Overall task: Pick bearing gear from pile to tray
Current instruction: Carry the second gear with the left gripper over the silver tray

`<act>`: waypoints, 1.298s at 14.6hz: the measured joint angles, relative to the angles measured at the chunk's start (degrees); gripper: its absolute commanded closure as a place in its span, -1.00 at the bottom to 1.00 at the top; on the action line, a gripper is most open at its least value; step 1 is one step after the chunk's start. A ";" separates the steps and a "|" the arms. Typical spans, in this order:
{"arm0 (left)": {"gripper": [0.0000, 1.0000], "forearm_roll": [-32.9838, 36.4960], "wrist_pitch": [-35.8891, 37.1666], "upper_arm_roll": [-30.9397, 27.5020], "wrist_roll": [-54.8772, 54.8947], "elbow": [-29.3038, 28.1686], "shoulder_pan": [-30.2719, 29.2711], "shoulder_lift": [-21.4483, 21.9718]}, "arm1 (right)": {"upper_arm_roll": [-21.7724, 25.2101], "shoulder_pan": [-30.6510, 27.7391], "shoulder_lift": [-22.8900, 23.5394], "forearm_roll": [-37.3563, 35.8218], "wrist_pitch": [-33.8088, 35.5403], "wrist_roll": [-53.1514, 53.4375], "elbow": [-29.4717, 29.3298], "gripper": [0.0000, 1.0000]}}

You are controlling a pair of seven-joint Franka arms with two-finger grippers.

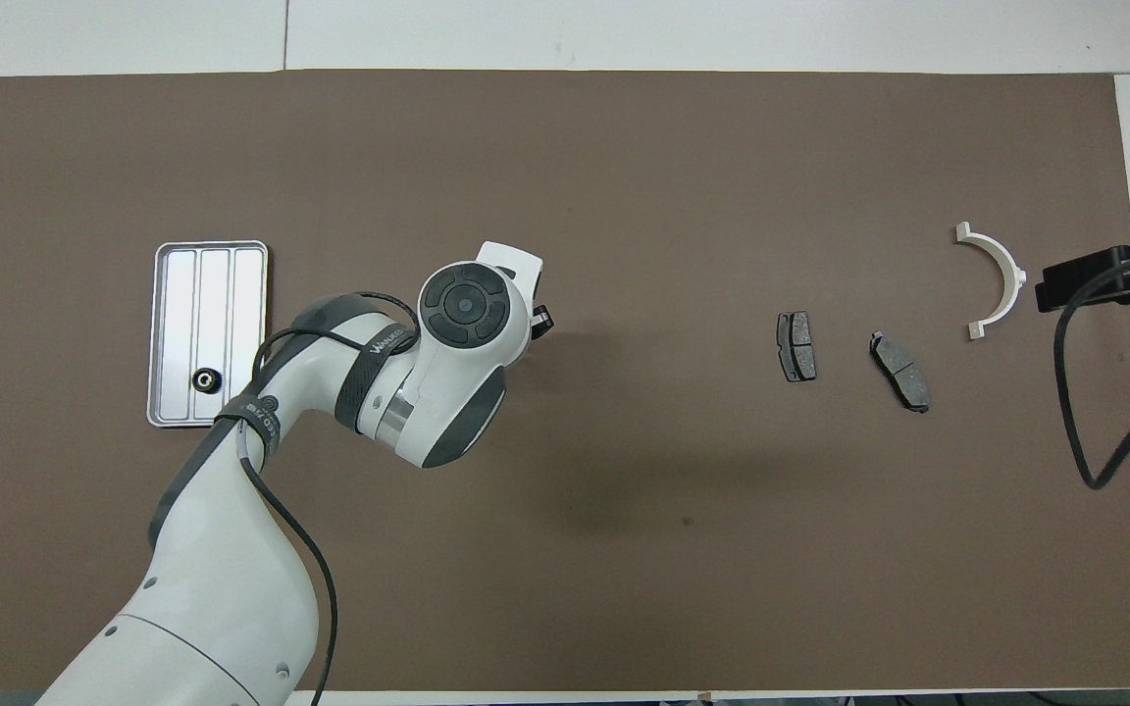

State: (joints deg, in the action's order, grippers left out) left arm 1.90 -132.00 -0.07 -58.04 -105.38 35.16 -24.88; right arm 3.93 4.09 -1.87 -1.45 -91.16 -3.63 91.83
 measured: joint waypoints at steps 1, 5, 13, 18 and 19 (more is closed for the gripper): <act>0.67 0.00 0.53 -0.01 -0.02 0.11 -0.01 0.00 | 0.05 0.00 -0.25 0.00 0.00 -0.04 0.07 -1.00; 0.66 0.20 6.04 -0.60 2.64 0.26 -1.93 2.12 | -0.19 -0.14 -1.37 0.39 3.25 -0.06 -1.31 -1.00; 0.66 0.47 6.81 -1.15 41.89 -7.08 -26.77 12.81 | -0.83 -0.81 -1.42 0.66 4.20 -0.06 -2.08 -1.00; 0.66 0.47 -0.22 -1.02 48.97 -8.48 -30.78 9.41 | -0.91 -0.80 -1.42 0.67 4.20 -0.06 -2.08 -1.00; 0.66 0.47 -1.23 -0.98 49.39 -8.48 -31.21 8.65 | -0.92 -0.79 -1.42 0.67 4.20 -0.06 -2.08 -1.00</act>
State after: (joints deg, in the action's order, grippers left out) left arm 2.37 -133.23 -1.05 -8.65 -113.86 3.95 -16.23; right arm 3.01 3.30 -3.29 -0.79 -86.95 -3.69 89.74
